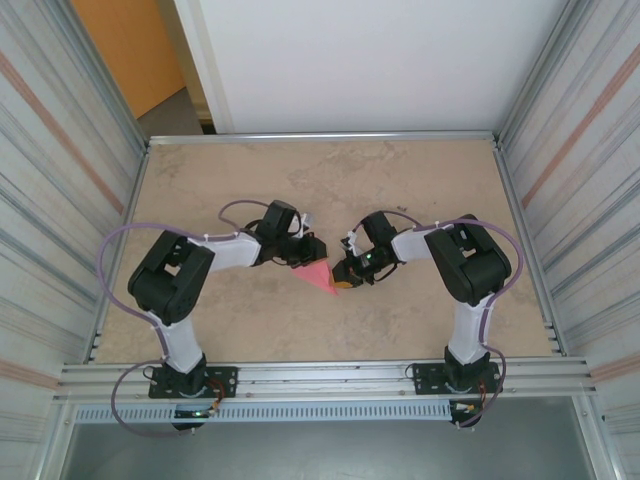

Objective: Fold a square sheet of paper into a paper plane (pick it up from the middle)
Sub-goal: Fourth fold the wing at the center of the table.

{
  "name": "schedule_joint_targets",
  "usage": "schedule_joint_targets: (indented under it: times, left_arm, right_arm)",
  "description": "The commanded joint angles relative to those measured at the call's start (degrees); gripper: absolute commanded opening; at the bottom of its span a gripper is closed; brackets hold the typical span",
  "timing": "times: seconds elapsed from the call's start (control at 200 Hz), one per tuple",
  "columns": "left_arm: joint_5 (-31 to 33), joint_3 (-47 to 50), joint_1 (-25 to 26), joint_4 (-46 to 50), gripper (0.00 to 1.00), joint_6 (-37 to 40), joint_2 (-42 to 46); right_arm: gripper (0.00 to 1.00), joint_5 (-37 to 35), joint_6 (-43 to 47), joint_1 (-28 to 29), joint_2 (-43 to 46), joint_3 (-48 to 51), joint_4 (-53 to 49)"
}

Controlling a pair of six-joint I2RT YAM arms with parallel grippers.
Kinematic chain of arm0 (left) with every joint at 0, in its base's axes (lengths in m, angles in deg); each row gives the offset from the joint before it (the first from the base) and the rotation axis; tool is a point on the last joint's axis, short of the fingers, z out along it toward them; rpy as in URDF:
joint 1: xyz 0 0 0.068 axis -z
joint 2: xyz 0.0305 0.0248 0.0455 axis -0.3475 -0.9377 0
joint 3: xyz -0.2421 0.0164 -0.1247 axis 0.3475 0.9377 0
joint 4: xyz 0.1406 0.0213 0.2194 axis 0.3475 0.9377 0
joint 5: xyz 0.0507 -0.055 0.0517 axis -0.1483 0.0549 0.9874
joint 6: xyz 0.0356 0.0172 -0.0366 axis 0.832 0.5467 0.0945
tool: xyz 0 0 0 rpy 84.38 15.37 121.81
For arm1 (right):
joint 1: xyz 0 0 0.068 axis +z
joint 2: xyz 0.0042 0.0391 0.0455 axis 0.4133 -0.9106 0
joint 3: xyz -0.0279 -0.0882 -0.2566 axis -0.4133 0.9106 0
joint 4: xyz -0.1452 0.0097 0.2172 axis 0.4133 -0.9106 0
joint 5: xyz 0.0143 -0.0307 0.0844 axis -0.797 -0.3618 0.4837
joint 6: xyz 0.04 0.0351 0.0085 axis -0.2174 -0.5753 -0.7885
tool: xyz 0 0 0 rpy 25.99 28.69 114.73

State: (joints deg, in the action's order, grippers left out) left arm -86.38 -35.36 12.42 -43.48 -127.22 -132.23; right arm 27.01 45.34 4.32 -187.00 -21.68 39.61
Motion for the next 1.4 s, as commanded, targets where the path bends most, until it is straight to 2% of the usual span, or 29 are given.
schedule_joint_targets:
  times: [0.0,0.361,0.762,0.977,1.163,1.398]
  left_arm:
    - [1.93,-1.62,0.29,3.2,0.16,-1.06,-1.28]
    - [5.19,-2.38,0.25,7.47,0.15,-0.38,-2.46]
    - [5.92,-2.04,-0.05,8.35,0.15,0.25,-2.46]
    - [3.74,-1.42,-1.95,6.95,0.17,0.16,-0.21]
    - [5.13,1.58,-5.51,6.71,0.22,-0.59,5.33]
    - [6.87,6.7,-7.35,7.42,0.17,-2.35,7.31]
  right_arm:
    - [0.11,-6.28,-1.39,0.45,-4.56,0.56,-3.97]
    - [0.14,-7.98,-1.08,0.45,-5.83,-0.8,-7.44]
    - [0.16,-9.44,-1.07,0.47,-5.29,-0.98,-8.45]
    - [0.16,-9.51,-1.28,0.54,-5.1,-1.23,-8.43]
    - [0.19,-9.32,-1.72,0.96,-2.06,-1.89,-6.32]
    - [0.23,-10.04,-1.12,2.59,-0.15,-5.53,-5.82]
